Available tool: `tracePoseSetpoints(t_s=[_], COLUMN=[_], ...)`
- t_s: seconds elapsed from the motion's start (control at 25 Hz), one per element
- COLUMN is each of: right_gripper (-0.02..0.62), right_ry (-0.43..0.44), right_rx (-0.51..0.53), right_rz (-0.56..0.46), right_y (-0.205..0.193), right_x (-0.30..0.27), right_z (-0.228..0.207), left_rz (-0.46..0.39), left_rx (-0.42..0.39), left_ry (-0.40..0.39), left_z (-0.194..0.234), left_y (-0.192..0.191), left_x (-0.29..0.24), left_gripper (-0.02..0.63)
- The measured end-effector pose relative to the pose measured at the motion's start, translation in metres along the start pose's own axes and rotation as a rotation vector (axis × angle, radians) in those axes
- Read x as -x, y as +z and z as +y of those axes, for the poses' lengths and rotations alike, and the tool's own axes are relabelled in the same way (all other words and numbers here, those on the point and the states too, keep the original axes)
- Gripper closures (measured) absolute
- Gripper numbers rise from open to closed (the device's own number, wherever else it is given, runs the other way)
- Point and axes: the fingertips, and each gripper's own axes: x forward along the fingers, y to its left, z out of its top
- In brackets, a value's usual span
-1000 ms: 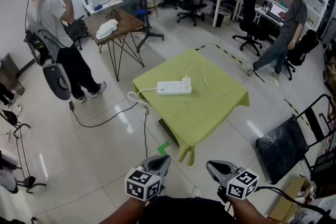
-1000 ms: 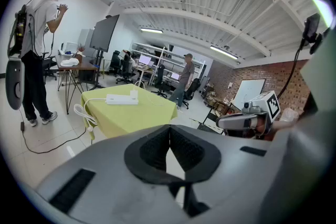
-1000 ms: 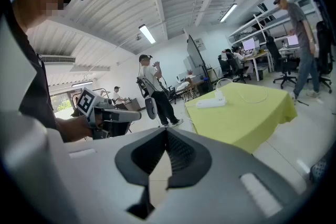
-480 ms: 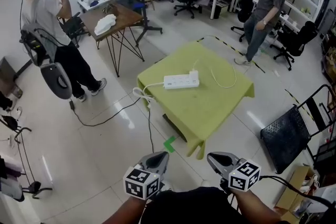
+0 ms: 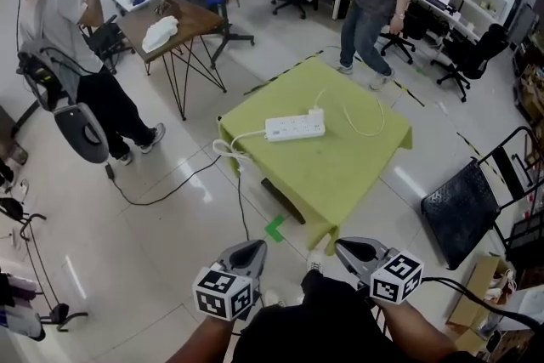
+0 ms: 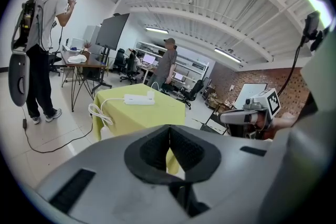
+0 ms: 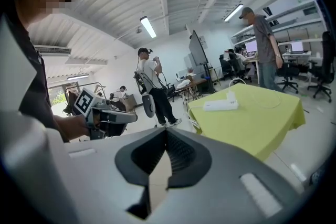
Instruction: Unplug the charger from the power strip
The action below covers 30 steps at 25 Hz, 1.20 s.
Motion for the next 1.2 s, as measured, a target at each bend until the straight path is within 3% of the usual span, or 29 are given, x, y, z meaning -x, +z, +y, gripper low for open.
tracePoseSetpoints(t_s=[0.36,0.84,1.08,1.2], right_gripper=[0.592,0.592,0.59,0.536], right_ry=[0.022,0.098,0.044,-0.004], right_rx=[-0.003,0.008,0.011,0.028], right_rz=[-0.005,-0.032,-0.028,-0.009], right_y=[0.039,0.105,0.11,0.111], right_x=[-0.038,-0.09,-0.111,-0.131], right_z=[-0.071,-0.202,-0.248,-0.265], left_rz=[0.014,0.024,0.083,0.099], left_rx=[-0.001,0.012,-0.024,-0.03], left_ry=[0.032,0.107,0.092,0.087], left_z=[0.02,0.047,0.049,0.06], left_y=[0.039,0.118,0.131,0.133], left_x=[-0.056,-0.182,-0.218,-0.231], left_gripper=[0.598,0.598,0.598,0.598])
